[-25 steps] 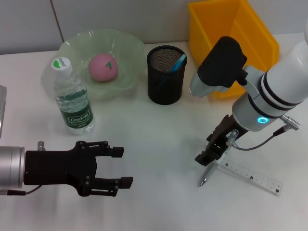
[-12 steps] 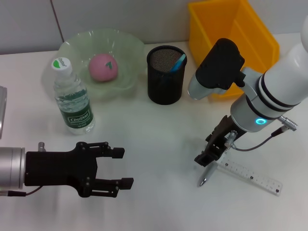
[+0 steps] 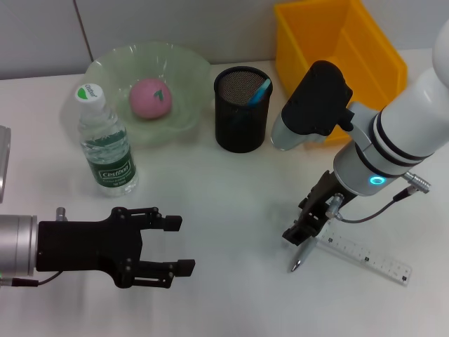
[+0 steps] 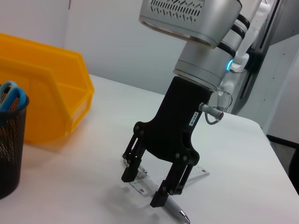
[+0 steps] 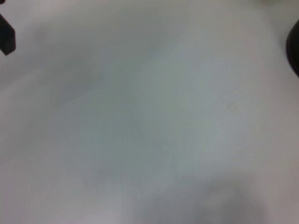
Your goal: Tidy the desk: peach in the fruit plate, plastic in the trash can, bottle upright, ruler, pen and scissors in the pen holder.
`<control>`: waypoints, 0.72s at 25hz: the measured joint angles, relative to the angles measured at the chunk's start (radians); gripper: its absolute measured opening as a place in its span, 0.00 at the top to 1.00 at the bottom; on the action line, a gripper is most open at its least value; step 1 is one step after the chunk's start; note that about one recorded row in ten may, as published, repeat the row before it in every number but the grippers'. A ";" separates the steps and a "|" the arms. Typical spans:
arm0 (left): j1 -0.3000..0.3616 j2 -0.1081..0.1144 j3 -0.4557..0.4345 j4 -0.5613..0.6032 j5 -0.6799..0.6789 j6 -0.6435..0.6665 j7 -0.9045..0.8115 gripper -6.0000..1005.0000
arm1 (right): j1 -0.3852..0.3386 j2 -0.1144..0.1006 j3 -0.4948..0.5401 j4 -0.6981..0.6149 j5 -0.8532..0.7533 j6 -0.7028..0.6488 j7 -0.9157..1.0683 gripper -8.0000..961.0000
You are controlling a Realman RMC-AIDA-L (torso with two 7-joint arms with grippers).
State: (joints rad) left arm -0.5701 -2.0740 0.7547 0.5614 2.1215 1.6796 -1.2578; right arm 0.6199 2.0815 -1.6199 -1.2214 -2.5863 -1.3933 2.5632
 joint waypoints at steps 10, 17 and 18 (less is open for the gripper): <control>-0.001 0.000 0.000 0.000 -0.001 0.001 0.000 0.20 | -0.002 0.000 0.000 0.002 0.000 0.001 0.000 0.32; 0.001 0.000 0.000 0.000 -0.006 0.003 0.000 0.20 | -0.002 0.000 0.000 0.012 0.000 0.008 0.004 0.33; 0.002 0.000 0.000 0.000 -0.007 0.004 0.000 0.20 | -0.002 0.000 0.000 0.012 0.000 0.008 0.005 0.33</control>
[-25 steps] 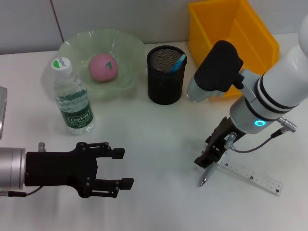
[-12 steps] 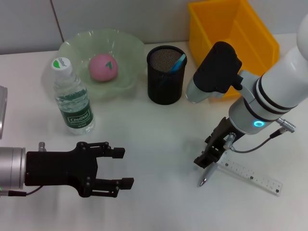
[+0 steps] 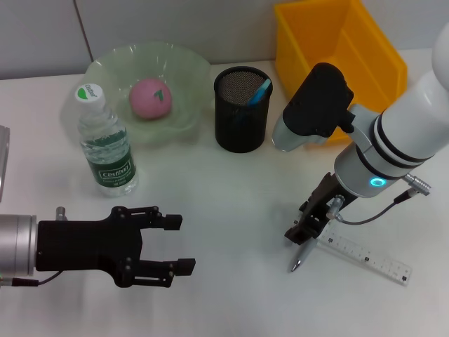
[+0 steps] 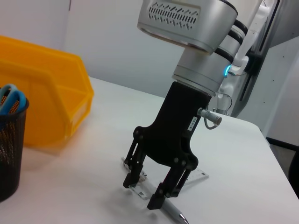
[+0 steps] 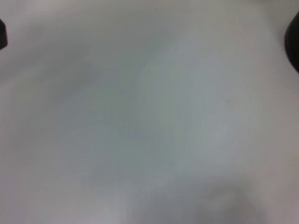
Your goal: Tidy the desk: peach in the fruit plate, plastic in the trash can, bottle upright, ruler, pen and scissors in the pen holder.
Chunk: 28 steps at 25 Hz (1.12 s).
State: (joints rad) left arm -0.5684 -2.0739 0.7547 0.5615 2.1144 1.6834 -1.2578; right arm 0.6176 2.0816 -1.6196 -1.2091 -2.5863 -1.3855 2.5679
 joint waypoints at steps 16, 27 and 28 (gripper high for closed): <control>0.004 0.002 0.000 0.000 -0.004 0.003 0.000 0.20 | -0.005 0.000 0.049 -0.073 0.010 -0.041 0.004 0.60; -0.003 0.002 0.001 0.000 -0.004 0.003 0.000 0.20 | -0.041 -0.001 0.268 -0.415 0.174 -0.018 -0.015 0.59; -0.004 0.002 0.001 0.000 -0.004 0.003 0.000 0.20 | -0.048 -0.001 0.278 -0.426 0.197 0.020 -0.026 0.59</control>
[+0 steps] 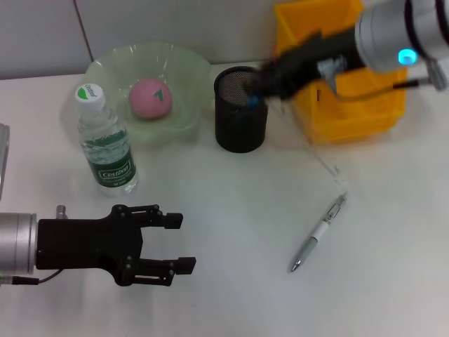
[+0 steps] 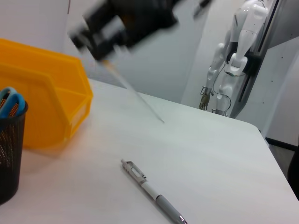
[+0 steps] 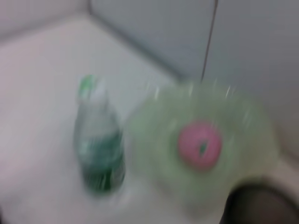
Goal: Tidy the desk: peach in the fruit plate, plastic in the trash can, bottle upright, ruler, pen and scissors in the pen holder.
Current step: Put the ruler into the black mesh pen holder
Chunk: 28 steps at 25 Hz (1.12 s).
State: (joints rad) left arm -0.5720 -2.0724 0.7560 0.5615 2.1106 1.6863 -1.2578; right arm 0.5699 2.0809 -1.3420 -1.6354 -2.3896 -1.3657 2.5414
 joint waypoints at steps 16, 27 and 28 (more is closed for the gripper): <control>-0.002 0.000 0.000 -0.001 0.000 0.001 0.011 0.20 | -0.055 -0.002 0.033 0.242 0.593 0.511 -0.498 0.58; -0.003 0.000 0.000 -0.002 -0.001 0.000 0.024 0.20 | 0.044 -0.001 0.071 0.529 0.856 0.573 -0.805 0.58; -0.003 0.000 0.000 -0.002 -0.002 0.000 0.024 0.20 | 0.045 -0.001 0.071 0.546 0.884 0.573 -0.836 0.58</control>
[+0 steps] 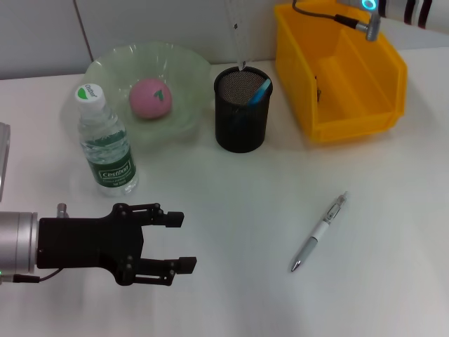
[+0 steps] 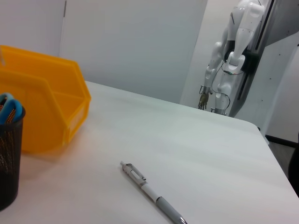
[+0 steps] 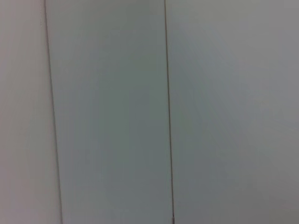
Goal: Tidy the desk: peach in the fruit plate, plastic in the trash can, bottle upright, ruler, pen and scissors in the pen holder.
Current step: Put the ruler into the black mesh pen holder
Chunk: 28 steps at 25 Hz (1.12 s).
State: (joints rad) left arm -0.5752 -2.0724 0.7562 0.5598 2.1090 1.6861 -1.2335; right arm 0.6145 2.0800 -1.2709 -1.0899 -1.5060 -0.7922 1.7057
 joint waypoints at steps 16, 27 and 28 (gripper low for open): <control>0.000 0.002 0.000 0.000 0.000 -0.003 0.001 0.20 | -0.046 -0.002 0.089 0.272 0.407 -0.202 -0.483 0.56; 0.006 -0.002 0.000 -0.001 -0.016 -0.003 0.030 0.20 | -0.013 -0.008 0.159 0.424 0.431 -0.282 -0.531 0.56; 0.007 -0.002 0.000 -0.001 -0.017 -0.005 0.037 0.20 | -0.009 -0.007 0.159 0.442 0.432 -0.282 -0.539 0.56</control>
State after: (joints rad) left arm -0.5683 -2.0740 0.7564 0.5585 2.0922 1.6815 -1.1966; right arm 0.6053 2.0726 -1.1120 -0.6481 -1.0742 -1.0737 1.1671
